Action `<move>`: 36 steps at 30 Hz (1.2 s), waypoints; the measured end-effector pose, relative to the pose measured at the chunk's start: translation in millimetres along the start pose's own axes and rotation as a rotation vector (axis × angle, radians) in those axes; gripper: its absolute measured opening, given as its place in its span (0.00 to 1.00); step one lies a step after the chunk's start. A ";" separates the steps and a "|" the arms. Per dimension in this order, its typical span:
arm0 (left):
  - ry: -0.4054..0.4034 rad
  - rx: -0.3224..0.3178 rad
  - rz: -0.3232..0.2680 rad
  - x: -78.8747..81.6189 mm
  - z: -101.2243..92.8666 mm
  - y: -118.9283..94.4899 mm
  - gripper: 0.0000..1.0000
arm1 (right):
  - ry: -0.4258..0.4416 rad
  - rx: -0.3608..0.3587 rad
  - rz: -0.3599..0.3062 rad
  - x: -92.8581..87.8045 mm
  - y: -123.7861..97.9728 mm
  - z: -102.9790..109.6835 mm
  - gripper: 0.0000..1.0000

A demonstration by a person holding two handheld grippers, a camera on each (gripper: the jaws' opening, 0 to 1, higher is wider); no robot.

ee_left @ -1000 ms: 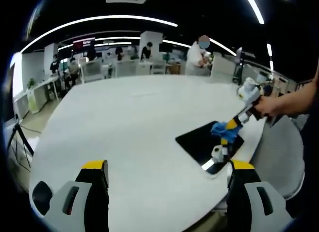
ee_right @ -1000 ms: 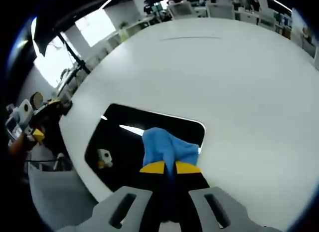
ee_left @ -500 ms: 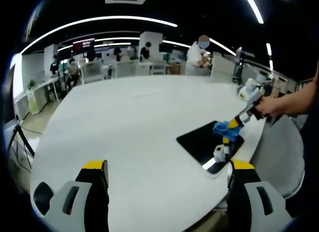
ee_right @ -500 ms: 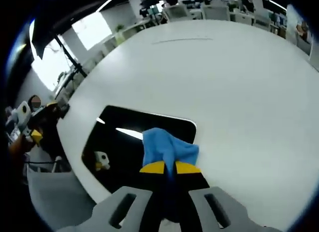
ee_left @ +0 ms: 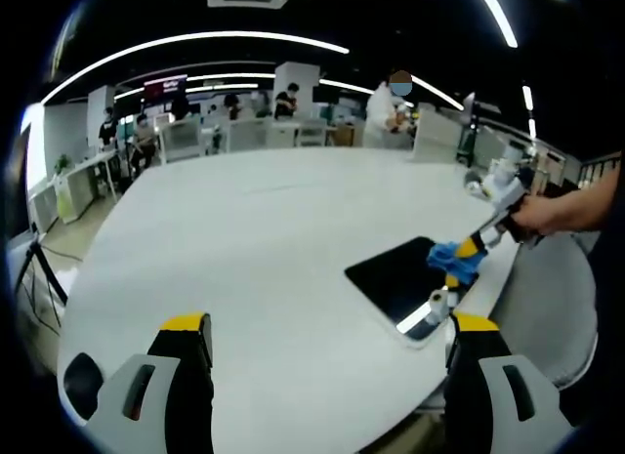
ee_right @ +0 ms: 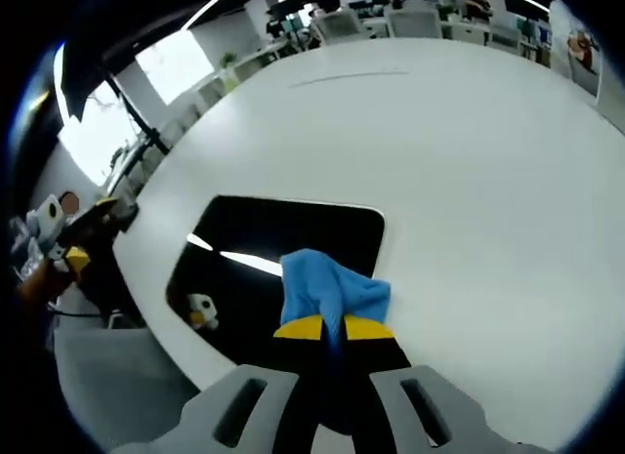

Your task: Wipe the mirror surface with the cleaning cloth until all visible marks leave the cleaned area.

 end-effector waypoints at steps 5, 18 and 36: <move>0.000 -0.005 0.002 -1.4 -1.5 2.6 1.00 | 0.021 0.007 0.002 -11.2 -5.8 4.8 0.00; -0.003 -0.012 0.010 -6.3 -7.9 5.1 1.00 | 0.088 0.003 -0.008 -21.6 -10.0 11.2 0.01; 0.019 0.005 0.027 -11.6 -3.9 -3.3 1.00 | -0.011 0.086 0.047 -4.1 24.8 84.1 0.01</move>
Point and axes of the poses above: the point that each gripper's makers call its tool centre point, and the gripper's own axes: y roughly forward along the fingers, z roughly to its left, x roughly out of its top, the point moved 3 cm from there along -y, roughly backward along the fingers, and after that the axes turned 1 degree about y, right-handed, at the moved point
